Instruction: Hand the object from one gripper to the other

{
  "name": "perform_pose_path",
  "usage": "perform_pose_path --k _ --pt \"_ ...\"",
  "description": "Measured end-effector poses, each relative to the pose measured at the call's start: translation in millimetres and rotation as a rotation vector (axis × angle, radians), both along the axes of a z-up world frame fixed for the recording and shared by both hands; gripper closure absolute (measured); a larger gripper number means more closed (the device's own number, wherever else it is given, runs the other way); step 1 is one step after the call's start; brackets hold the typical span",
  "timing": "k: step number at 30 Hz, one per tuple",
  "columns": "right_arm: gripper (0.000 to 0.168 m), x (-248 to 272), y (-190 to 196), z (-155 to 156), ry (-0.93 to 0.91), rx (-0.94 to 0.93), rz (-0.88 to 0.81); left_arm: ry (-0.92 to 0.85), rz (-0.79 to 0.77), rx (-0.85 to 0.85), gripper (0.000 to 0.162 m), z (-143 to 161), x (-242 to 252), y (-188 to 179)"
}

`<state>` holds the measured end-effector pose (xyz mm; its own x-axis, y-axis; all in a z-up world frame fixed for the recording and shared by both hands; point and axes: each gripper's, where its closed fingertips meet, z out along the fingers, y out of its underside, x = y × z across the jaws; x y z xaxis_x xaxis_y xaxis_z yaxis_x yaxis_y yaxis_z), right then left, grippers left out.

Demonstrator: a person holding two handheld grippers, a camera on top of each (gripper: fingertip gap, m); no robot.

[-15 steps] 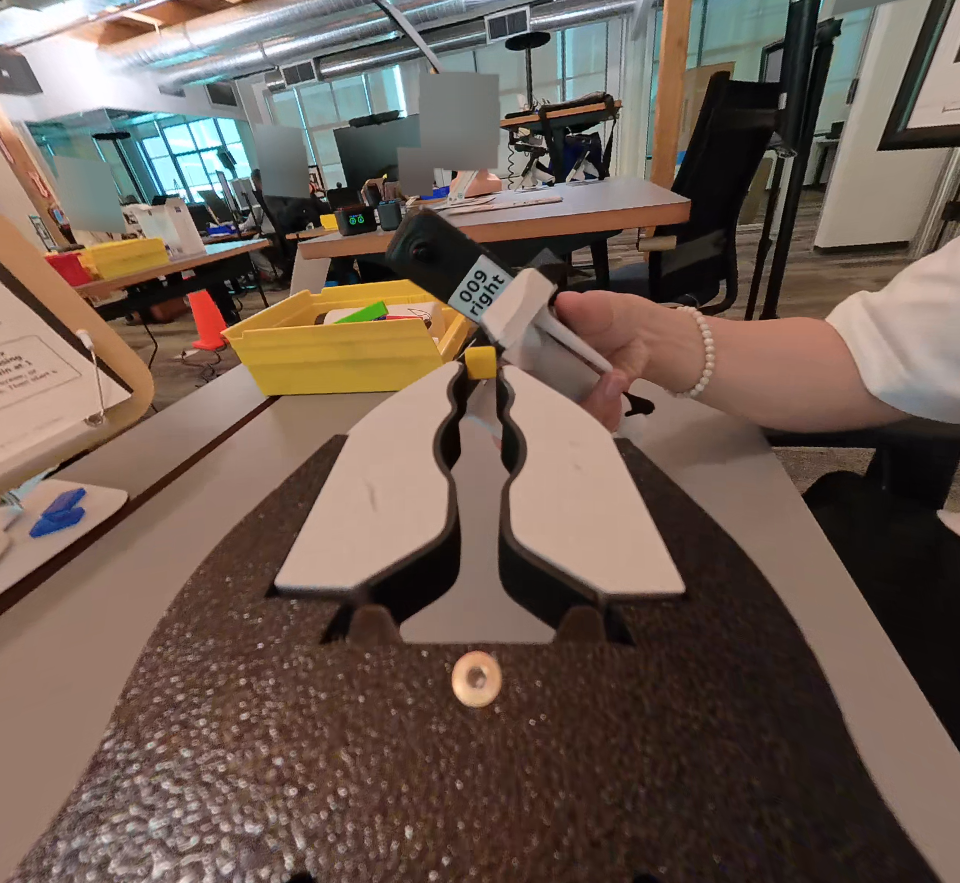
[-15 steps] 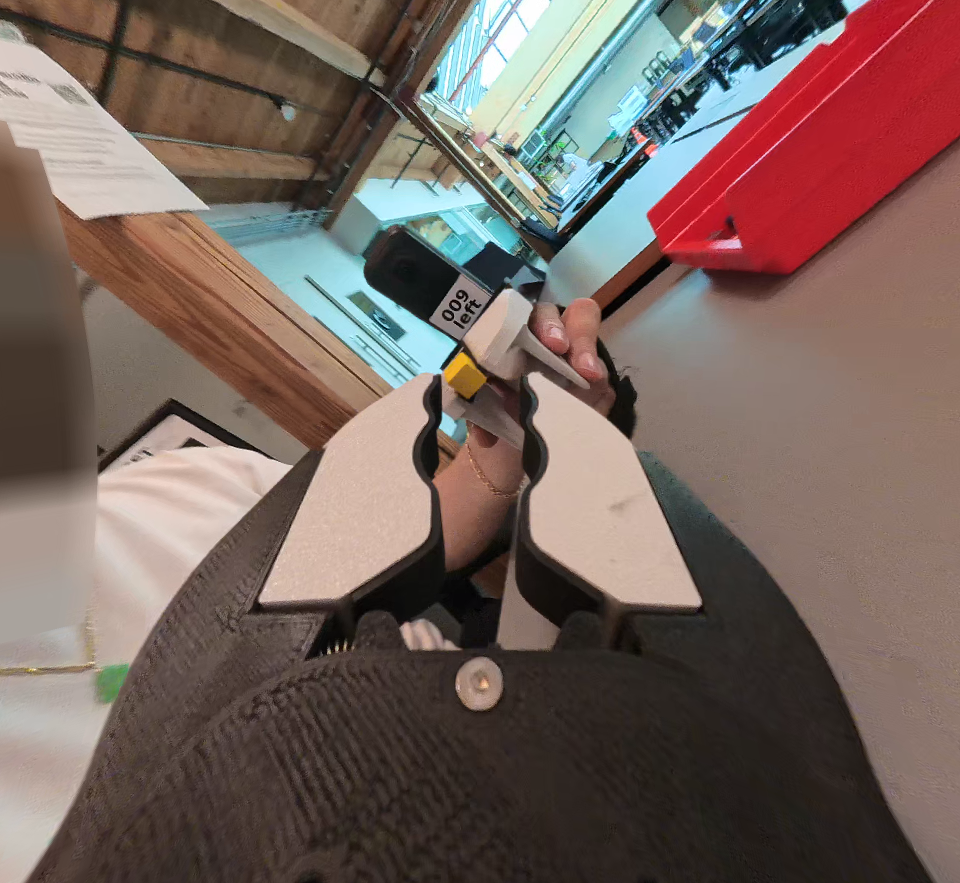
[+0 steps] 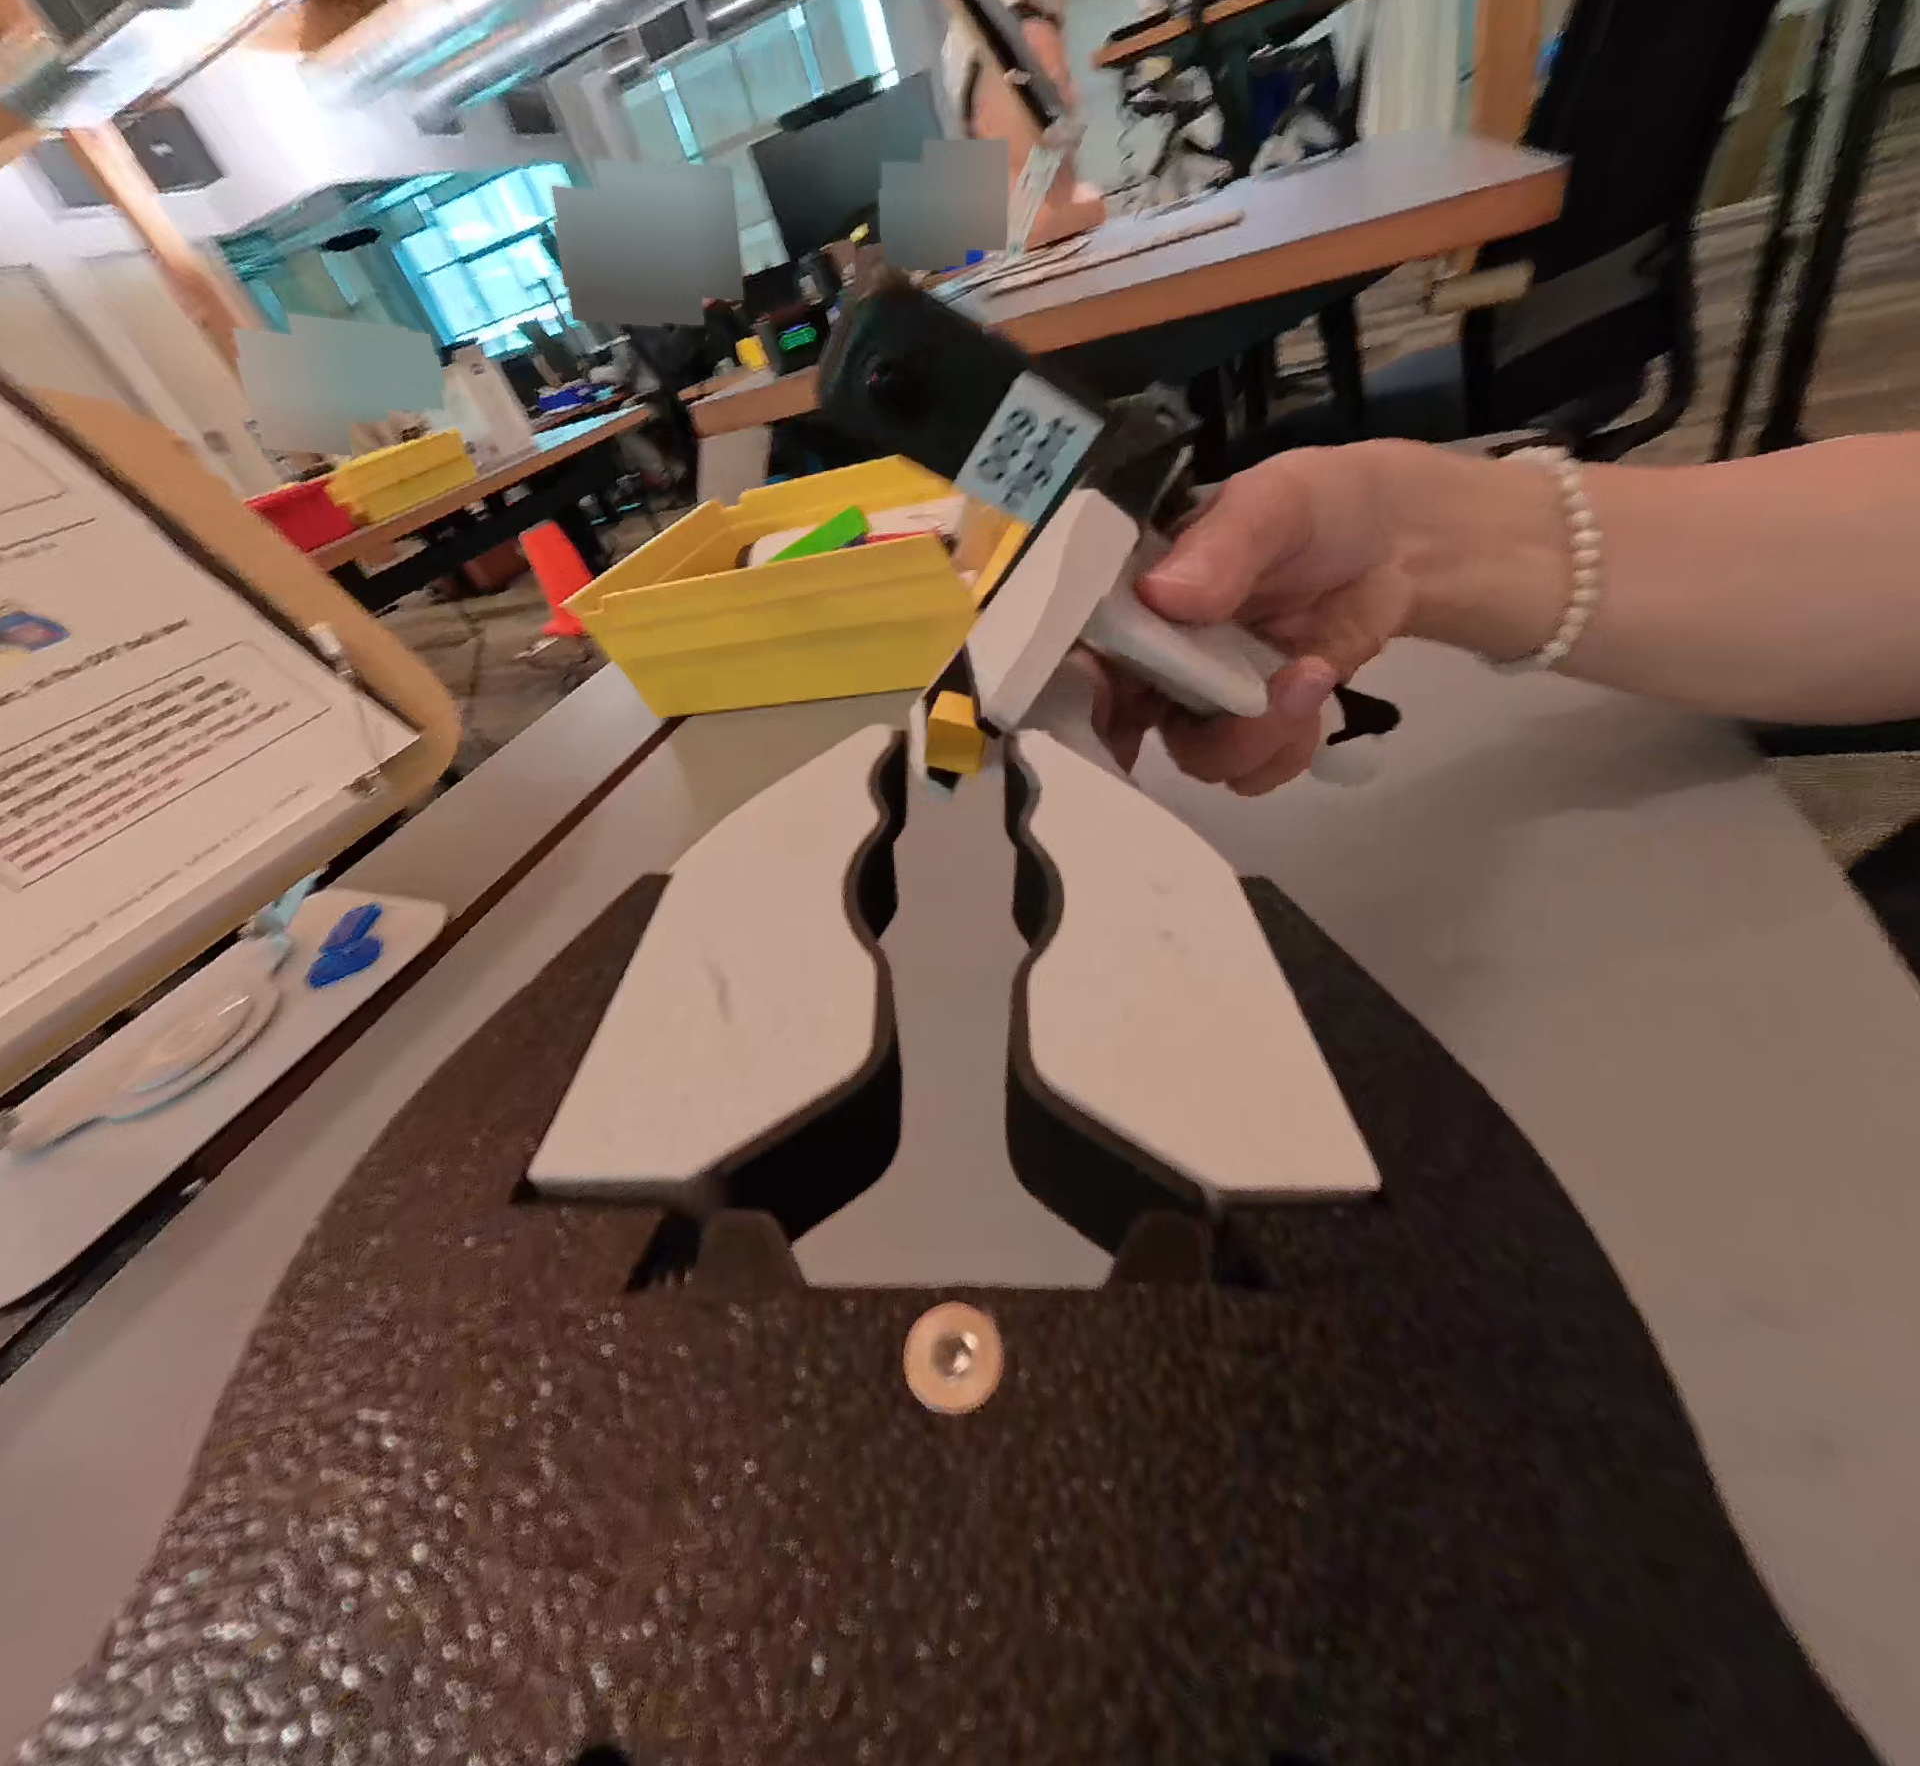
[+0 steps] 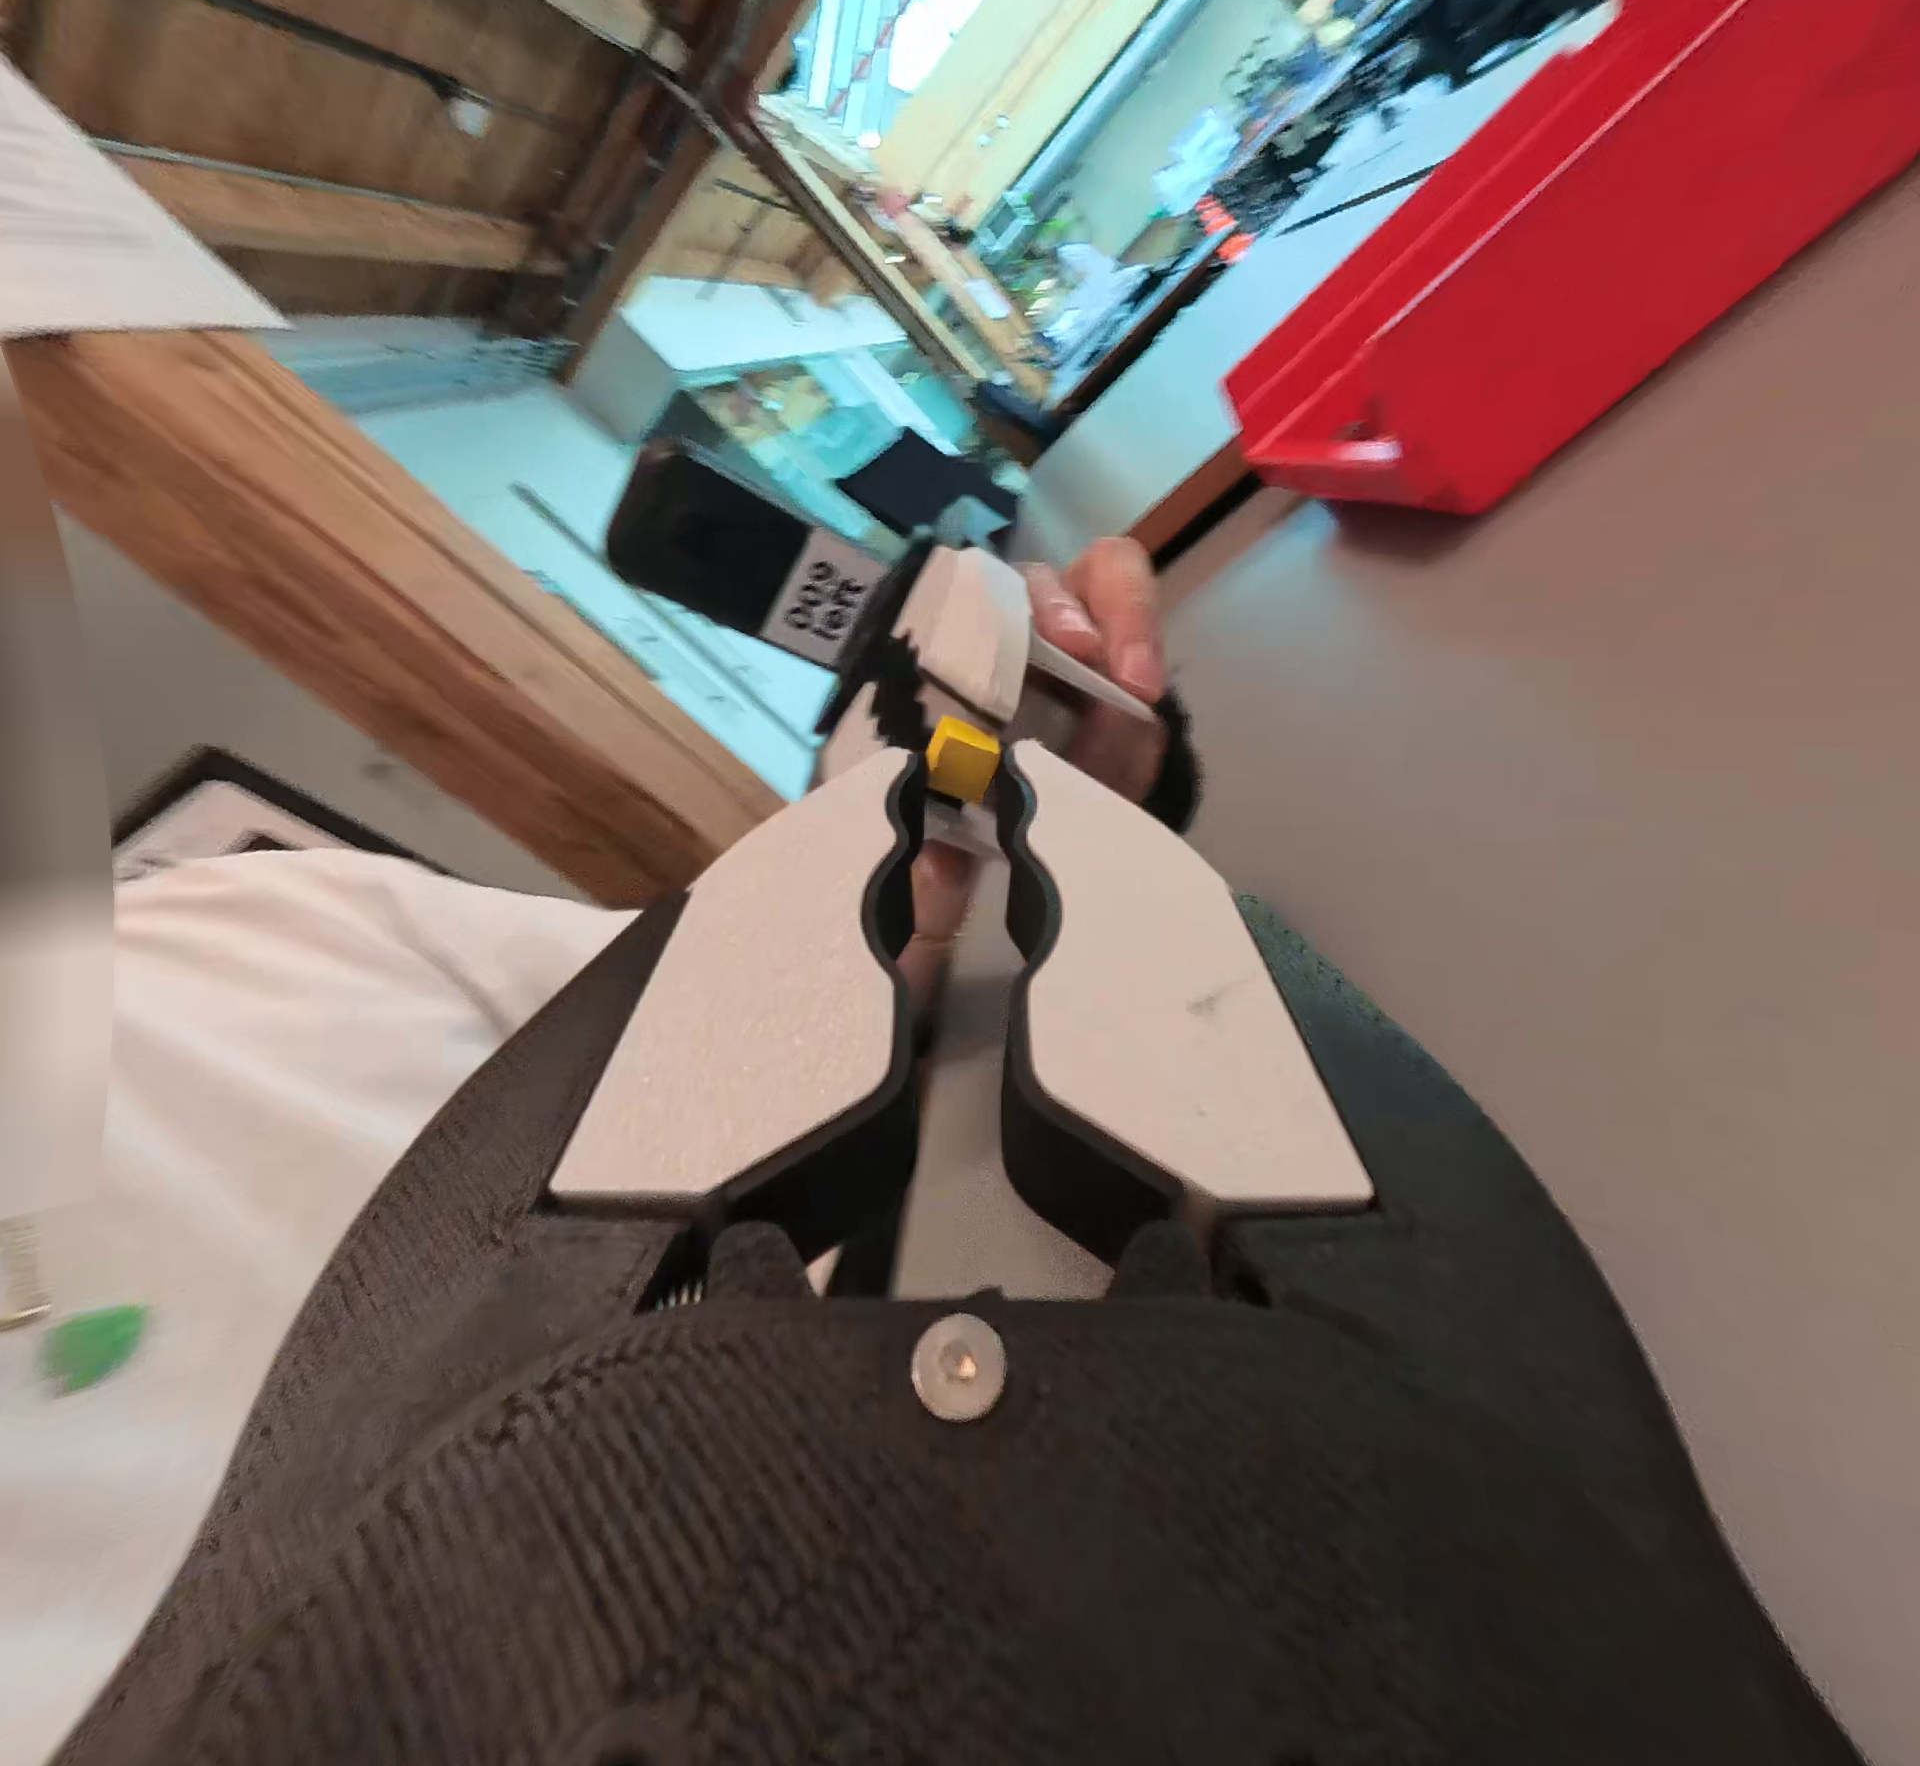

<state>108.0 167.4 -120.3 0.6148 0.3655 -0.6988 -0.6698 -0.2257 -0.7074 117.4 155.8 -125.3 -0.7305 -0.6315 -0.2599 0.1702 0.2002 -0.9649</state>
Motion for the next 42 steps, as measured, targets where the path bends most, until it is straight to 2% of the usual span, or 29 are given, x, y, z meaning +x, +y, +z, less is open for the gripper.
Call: perform_pose_path --k 3,6,9,11,13,15,17,22,25,27,30,32,34,36,38,40,42 --pt "0.156 22 -5 -1 -0.11 -0.033 -0.122 -0.005 0.118 0.025 0.141 0 11 10" --pt "0.155 66 -30 7 -0.249 -0.082 -0.32 0.01 0.192 0.02 0.137 4 16 22" --pt "0.155 139 -93 17 -0.439 -0.22 -0.646 0.038 0.259 0.029 0.138 7 19 38" --pt "0.155 194 -152 14 -0.557 -0.416 -0.86 0.06 0.321 0.055 0.139 6 21 51" --pt "0.155 244 -211 4 -0.62 -0.647 -1.004 0.084 0.344 0.071 0.139 6 21 59" --pt "0.155 284 -261 -14 -0.6 -0.87 -1.06 0.096 0.349 0.069 0.139 6 21 63" --pt "0.155 310 -294 -36 -0.536 -1.022 -1.034 0.11 0.364 0.071 0.139 5 22 68" --pt "0.155 326 -330 -83 -0.392 -1.262 -0.885 0.173 0.399 0.121 0.139 -6 21 82" --pt "0.154 322 -327 -101 -0.389 -1.314 -0.812 0.187 0.413 0.117 0.139 -7 21 89" --pt "0.15 322 -321 -104 -0.401 -1.302 -0.824 0.188 0.421 0.104 0.139 -5 21 93" --pt "0.13 325 -319 -100 -0.431 -1.299 -0.869 0.194 0.433 0.085 0.139 -4 20 100" --pt "0.133 325 -313 -92 -0.448 -1.248 -0.898 0.201 0.443 0.074 0.139 -4 20 104" --pt "0.127 322 -310 -83 -0.464 -1.221 -0.928 0.208 0.446 0.066 0.139 -5 20 108" --pt "0.124 321 -300 -60 -0.524 -1.108 -1.038 0.213 0.454 0.057 0.139 -6 21 111" --pt "0.124 305 -272 -28 -0.57 -0.886 -1.093 0.219 0.473 0.038 0.139 -6 23 115" --pt "0.124 278 -236 -4 -0.598 -0.683 -1.066 0.217 0.52 0.004 0.139 -3 25 123" --pt "0.123 248 -200 6 -0.629 -0.546 -0.995 0.215 0.588 -0.035 0.139 4 23 139"
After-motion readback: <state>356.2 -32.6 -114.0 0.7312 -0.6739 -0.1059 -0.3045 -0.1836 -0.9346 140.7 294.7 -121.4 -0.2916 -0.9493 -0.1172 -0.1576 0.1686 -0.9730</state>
